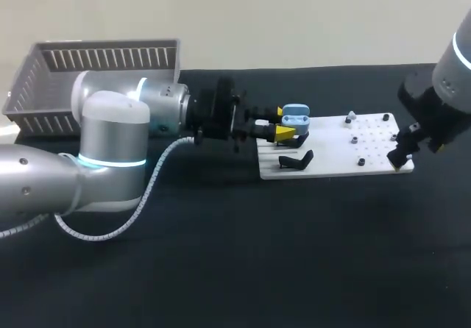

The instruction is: Pick up each earbud case from the left stands, insert the matching earbuds, close the lid, and place the case in the box.

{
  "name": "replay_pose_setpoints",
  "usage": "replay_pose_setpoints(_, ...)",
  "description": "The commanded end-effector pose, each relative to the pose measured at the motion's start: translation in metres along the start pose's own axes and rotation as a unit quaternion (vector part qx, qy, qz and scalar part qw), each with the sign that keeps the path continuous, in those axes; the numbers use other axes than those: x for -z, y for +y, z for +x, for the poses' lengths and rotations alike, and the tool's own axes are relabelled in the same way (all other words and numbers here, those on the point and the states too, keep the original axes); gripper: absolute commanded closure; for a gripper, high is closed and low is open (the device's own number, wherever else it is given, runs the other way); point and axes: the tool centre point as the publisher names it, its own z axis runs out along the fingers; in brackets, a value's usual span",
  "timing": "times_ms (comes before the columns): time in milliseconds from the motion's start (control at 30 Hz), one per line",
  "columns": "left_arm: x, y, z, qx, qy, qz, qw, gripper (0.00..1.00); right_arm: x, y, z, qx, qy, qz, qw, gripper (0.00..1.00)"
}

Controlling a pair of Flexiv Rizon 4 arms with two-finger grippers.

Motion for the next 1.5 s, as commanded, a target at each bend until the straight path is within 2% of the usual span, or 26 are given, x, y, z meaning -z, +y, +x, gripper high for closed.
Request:
replay_pose_setpoints(33, 0.0, -0.001, 0.001, -0.002, -0.002, -0.002, 1.0, 1.0, -0.008, 0.0, -0.005, 0.001, -0.002, 0.005, 1.0, 0.11)
replay_pose_setpoints(167, 0.0, -0.001, 0.001, -0.002, -0.002, -0.002, 1.0, 1.0, -0.013, -0.003, -0.006, -0.001, -0.007, 0.026, 1.0, 0.27)
replay_pose_setpoints(233, 0.0, -0.001, 0.001, -0.002, -0.002, -0.002, 1.0, 1.0, -0.014, -0.004, -0.008, -0.006, -0.01, 0.04, 0.999, 0.29)
replay_pose_setpoints(267, 0.0, -0.001, 0.001, -0.002, -0.002, -0.002, 1.0, 1.0, -0.015, -0.005, -0.008, -0.011, -0.01, 0.043, 0.999, 0.42)
replay_pose_setpoints(300, 0.0, -0.001, 0.001, -0.002, -0.002, -0.002, 1.0, 1.0, -0.016, -0.006, -0.009, -0.013, -0.009, 0.045, 0.999, 0.46)
replay_pose_setpoints(400, 0.0, -0.001, 0.001, -0.002, -0.002, -0.002, 1.0, 1.0, -0.02, -0.007, -0.01, -0.019, -0.008, 0.051, 0.998, 0.51)
replay_pose_setpoints(633, 0.0, -0.001, 0.001, -0.002, -0.002, -0.002, 1.0, 1.0, -0.026, -0.011, -0.013, -0.037, -0.001, 0.061, 0.997, 0.55)
replay_pose_setpoints(1133, 0.0, -0.001, 0.001, -0.002, -0.002, -0.002, 1.0, 1.0, -0.04, -0.018, -0.02, -0.062, 0.006, 0.069, 0.996, 0.56)
replay_pose_setpoints(1500, 0.0, -0.001, 0.001, -0.002, -0.002, -0.002, 1.0, 1.0, -0.046, -0.021, -0.019, -0.07, 0.007, 0.068, 0.995, 0.62)
